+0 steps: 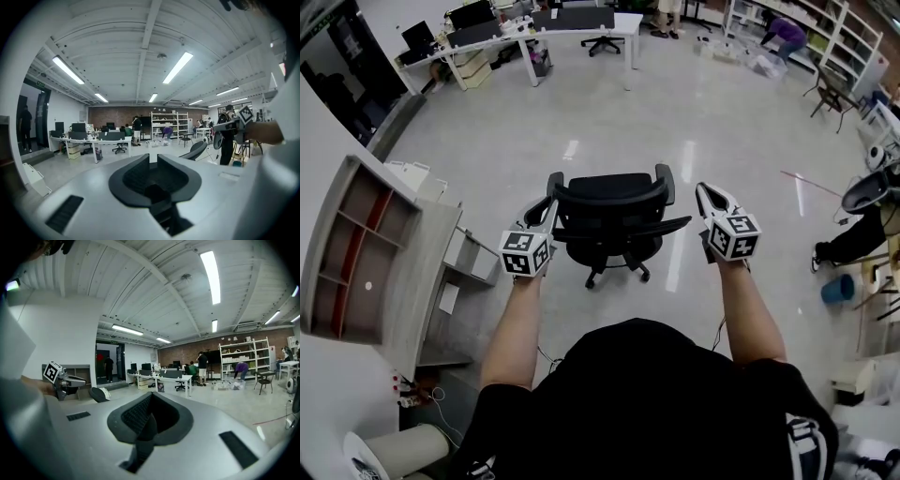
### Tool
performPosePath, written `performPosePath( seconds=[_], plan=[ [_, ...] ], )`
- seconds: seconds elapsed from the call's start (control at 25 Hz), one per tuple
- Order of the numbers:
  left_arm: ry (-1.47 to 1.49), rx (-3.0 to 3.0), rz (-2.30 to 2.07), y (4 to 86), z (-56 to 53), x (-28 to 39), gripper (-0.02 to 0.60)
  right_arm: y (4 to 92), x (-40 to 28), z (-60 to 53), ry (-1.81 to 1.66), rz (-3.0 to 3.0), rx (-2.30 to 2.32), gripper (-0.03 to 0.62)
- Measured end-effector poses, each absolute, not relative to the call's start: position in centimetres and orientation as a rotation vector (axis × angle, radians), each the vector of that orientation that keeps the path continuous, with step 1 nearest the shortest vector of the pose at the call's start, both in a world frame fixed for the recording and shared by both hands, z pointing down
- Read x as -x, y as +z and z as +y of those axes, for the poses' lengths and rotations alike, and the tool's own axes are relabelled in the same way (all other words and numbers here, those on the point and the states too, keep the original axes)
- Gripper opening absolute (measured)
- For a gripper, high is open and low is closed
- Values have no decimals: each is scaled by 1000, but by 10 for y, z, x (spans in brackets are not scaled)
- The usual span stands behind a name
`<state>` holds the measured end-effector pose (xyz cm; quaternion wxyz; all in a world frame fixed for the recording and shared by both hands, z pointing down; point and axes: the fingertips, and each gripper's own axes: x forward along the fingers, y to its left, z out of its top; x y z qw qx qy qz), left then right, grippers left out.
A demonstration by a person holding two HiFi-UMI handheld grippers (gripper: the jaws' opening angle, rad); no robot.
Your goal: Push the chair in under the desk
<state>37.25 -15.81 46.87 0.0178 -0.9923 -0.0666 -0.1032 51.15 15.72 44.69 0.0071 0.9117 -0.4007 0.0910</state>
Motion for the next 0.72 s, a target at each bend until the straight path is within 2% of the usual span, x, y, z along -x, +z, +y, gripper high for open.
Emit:
performPosePath(
  seconds=[0.72],
  plan=[
    [-425,3072,-310,499,-187,-386,61,481,-507,125,406,-1330,-2710,-3]
  ],
)
